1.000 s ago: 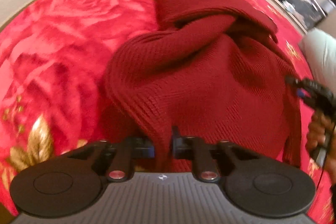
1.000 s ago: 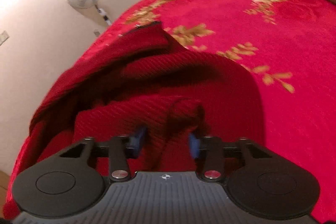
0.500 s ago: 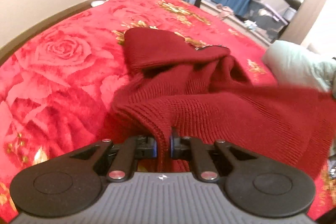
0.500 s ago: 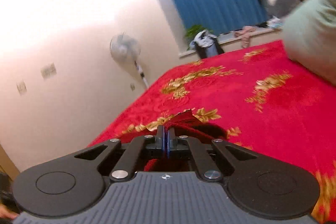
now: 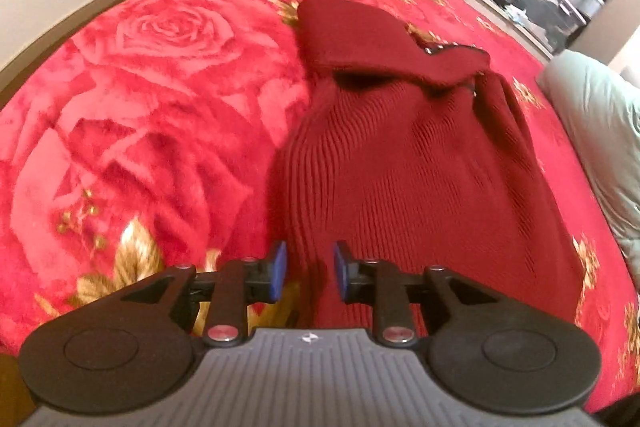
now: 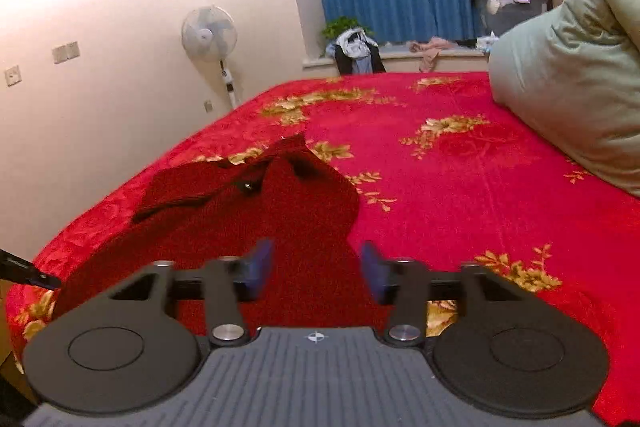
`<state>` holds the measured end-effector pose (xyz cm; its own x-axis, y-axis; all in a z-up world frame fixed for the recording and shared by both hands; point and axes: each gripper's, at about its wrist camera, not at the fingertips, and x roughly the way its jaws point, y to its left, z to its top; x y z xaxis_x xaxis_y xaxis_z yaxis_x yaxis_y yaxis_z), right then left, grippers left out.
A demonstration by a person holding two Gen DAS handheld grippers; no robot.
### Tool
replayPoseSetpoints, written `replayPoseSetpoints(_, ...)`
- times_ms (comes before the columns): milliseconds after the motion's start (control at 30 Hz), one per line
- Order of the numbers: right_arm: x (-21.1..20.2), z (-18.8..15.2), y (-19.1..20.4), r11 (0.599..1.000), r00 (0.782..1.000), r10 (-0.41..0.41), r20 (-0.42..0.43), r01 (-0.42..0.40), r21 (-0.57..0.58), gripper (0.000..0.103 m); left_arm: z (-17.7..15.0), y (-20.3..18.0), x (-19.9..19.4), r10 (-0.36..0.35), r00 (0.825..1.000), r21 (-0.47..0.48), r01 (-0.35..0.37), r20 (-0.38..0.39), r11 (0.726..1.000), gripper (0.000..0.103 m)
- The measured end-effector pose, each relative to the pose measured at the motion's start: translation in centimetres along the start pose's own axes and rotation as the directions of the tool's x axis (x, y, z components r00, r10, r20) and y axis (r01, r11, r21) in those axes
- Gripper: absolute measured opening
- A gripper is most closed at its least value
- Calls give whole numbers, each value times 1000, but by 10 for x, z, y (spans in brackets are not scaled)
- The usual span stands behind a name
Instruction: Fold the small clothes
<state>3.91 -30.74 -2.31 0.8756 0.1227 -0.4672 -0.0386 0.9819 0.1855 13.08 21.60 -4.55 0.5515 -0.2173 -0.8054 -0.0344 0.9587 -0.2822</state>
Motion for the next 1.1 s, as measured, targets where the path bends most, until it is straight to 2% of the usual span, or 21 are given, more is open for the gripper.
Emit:
replayPoseSetpoints(33, 12, 2, -3, 1000, 1000, -3, -23, 3, 3, 55, 2, -4, 3, 8, 1000, 3, -8, -1, 1000, 35)
replayPoseSetpoints(167, 70, -7, -24, 998, 987, -31, -157, 40, 56, 55, 9, -16, 17, 27, 1000, 45, -27, -12, 999, 39)
replayPoseSetpoints(233, 100, -18, -37, 991, 969, -53, -240, 80, 105, 55, 10, -21, 22, 37, 999, 61, -36, -13, 998, 40)
replayPoseSetpoints(300, 121, -29, -44, 986, 955, -101, -280, 134, 103, 55, 12, -23, 25, 40, 999, 61, -40, -9, 997, 40)
replayPoseSetpoints(400, 146, -49, -55, 974, 914, -146, -380, 200, 107, 55, 15, -29, 28, 46, 999, 62, -46, -1, 997, 40)
replayPoseSetpoints(433, 147, -53, -57, 971, 918, -142, -371, 202, 128, 55, 16, -31, 30, 51, 999, 69, -51, 2, 996, 40)
replayPoseSetpoints(467, 142, -55, -54, 970, 921, -148, -361, 206, 127, 45, 17, -34, 31, 56, 998, 76, -56, 3, 996, 40)
replayPoseSetpoints(500, 140, -53, -49, 975, 923, -145, -356, 194, 107, 36, 17, -36, 32, 58, 998, 83, -58, 6, 995, 40)
replayPoseSetpoints(533, 136, -53, -41, 983, 930, -132, -344, 167, 74, 21, 19, -39, 33, 52, 999, 86, -52, 7, 995, 40)
replayPoseSetpoints(567, 133, -53, -34, 988, 937, -131, -323, 149, 34, 15, 20, -41, 34, 46, 999, 86, -46, 8, 995, 40)
replayPoseSetpoints(633, 126, -51, -23, 991, 948, -133, -288, 134, -17, 13, 22, -46, 35, 43, 999, 90, -44, 17, 995, 40)
replayPoseSetpoints(733, 113, -44, -14, 995, 969, -94, -230, 98, 10, 11, 23, -54, 35, 38, 999, 99, -40, 29, 994, 40)
replayPoseSetpoints(800, 98, -36, 0, 999, 988, -29, -150, 25, -26, 8, 23, -60, 35, 37, 999, 112, -41, 39, 993, 40)
replayPoseSetpoints(867, 81, -31, 24, 991, 995, 72, -62, -79, -112, 8, 23, -64, 34, 35, 998, 119, -42, 59, 992, 40)
replayPoseSetpoints(900, 73, -32, 36, 980, 991, 131, -35, -134, -150, 8, 24, -65, 33, 30, 997, 118, -38, 71, 992, 40)
replayPoseSetpoints(967, 65, -39, 58, 944, 965, 263, -24, -262, -203, 7, 25, -70, 30, 8, 996, 113, -19, 93, 993, 40)
replayPoseSetpoints(1033, 69, -52, 78, 908, 941, 330, -72, -337, -248, 7, 26, -75, 31, -4, 995, 119, -8, 99, 993, 40)
replayPoseSetpoints(1100, 81, -69, 95, 884, 925, 350, -150, -379, -274, 7, 26, -81, 34, 1, 996, 125, -13, 93, 992, 40)
